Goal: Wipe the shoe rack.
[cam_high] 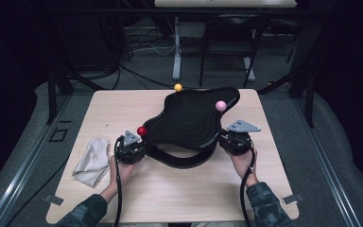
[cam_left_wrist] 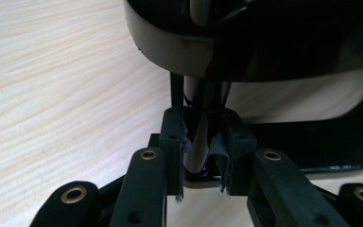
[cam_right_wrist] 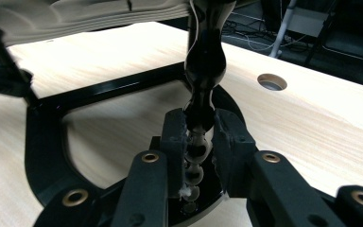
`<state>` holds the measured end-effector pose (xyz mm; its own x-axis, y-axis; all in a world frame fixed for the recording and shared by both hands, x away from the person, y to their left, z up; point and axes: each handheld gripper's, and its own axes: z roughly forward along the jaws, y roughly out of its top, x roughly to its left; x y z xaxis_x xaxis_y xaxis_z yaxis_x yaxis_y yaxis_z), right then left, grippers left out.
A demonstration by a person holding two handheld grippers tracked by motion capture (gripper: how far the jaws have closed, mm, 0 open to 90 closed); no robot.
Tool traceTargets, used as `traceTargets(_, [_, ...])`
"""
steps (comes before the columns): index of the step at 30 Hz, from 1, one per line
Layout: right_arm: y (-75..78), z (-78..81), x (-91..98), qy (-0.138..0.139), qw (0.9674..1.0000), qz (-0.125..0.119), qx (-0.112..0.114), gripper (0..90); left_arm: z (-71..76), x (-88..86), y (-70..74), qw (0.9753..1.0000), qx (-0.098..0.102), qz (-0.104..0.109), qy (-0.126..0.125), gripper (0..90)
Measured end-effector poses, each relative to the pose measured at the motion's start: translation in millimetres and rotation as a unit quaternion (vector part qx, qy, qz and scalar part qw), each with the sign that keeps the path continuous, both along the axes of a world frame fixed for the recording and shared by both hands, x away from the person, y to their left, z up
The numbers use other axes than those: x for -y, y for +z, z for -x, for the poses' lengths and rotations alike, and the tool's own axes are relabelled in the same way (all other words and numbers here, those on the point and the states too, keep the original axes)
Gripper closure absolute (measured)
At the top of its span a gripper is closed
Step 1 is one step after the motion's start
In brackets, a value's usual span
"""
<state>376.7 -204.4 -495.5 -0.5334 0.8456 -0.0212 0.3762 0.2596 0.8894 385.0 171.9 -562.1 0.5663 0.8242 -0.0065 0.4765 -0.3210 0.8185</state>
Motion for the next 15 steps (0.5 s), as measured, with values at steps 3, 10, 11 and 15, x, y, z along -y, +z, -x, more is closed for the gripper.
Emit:
traceTargets(3, [-0.2, -7.5, 1.2, -0.001, 1.0, -0.009, -0.003, 74.5, 6.1, 0.6, -0.5, 1.0, 0.003, -0.001, -0.006, 74.2])
traceTargets(10, [7.9, 0.7, 5.6, 0.002, 0.9995, -0.014, -0.029, 57.5, 8.6, -4.2, 0.9, 0.9997, 0.008, 0.013, -0.018, 65.9])
traceTargets(11, [11.2, 8.3, 6.3, 0.002, 0.9995, -0.007, -0.031, 53.3, 8.5, -4.4, 1.7, 0.9997, 0.005, 0.015, -0.017, 62.1])
traceTargets(15, [24.7, 33.1, 10.0, 0.017, 0.9994, -0.007, -0.028, 41.6, 8.8, -3.6, 1.9, 0.9995, 0.011, 0.02, -0.024, 61.2])
